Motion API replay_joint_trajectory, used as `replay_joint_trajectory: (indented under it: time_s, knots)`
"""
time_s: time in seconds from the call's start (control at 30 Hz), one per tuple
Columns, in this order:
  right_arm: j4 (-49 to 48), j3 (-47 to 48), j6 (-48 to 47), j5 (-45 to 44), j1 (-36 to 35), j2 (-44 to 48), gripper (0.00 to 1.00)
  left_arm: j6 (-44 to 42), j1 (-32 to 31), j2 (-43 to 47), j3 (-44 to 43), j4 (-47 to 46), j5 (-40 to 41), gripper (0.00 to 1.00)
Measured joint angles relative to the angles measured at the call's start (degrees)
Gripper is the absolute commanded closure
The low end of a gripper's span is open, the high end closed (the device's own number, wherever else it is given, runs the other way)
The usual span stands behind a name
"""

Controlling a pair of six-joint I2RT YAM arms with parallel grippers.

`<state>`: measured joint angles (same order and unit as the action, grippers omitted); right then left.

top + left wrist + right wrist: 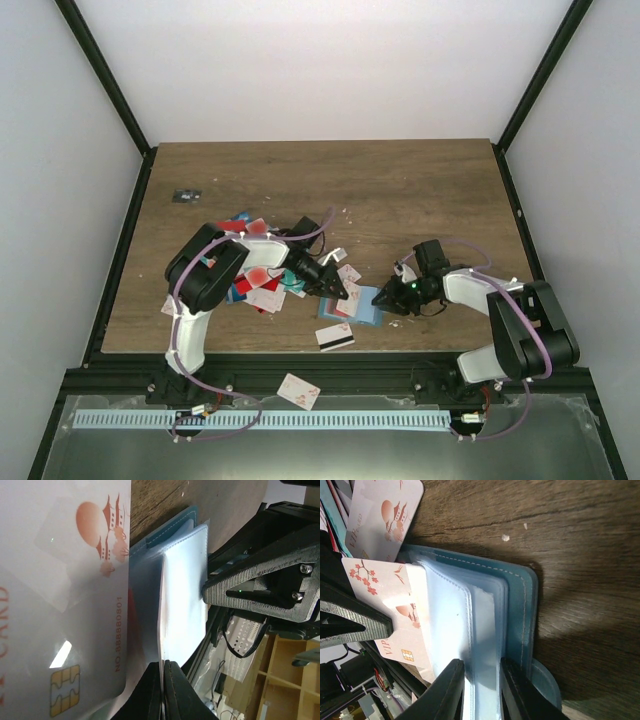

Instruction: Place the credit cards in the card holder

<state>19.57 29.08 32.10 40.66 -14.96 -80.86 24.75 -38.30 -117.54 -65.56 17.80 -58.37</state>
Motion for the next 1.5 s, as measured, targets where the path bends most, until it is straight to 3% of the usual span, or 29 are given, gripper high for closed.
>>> replay_joint_trajectory:
  time_s: [0.67,1.27,1.5]
  knots:
    - [-1.73,-0.72,-0.42,1.16,0.20,-0.42,0.78,9.57,-3.48,-1.60,0.37,-9.11,1.36,0.96]
    - [-0.37,0.48,-2.99,2.08,0.44,-1.95,0.78,7.43,-4.31,-4.68,-3.87,-5.40,1.31,0.92]
    - [0.59,1.20,-3.82,2.34,0.55,-2.62,0.78,7.72,-4.74,-5.18,-4.85,-4.74,1.36,0.83]
